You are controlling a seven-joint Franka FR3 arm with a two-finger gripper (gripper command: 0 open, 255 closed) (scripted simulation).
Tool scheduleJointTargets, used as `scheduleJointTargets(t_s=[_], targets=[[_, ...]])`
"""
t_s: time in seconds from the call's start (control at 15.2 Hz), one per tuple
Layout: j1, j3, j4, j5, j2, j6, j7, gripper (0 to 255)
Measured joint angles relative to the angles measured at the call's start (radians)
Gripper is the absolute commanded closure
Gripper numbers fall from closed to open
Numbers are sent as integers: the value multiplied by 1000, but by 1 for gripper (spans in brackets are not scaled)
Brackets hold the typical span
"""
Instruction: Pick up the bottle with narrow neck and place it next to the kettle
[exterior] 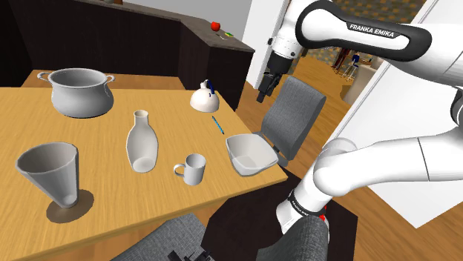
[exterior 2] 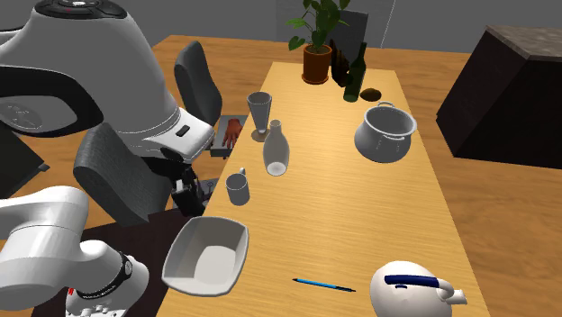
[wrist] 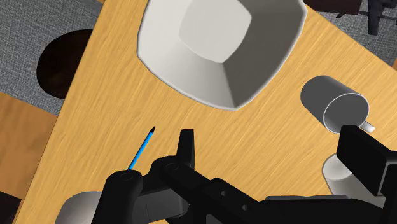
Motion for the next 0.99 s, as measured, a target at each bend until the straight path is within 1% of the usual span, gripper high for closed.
scheduleJointTargets(t_s=[0.13, 0.26, 0.53, 0.73, 0.99], targets=[[4, 8, 7, 6, 11, 5, 9, 0], [18, 37, 15, 25, 49, 35, 42, 0], [47, 100, 45, 64, 145, 103, 115, 0], [64, 147, 89, 84, 246, 164, 169, 0], [85, 209, 148, 100, 355, 219, 245, 0]])
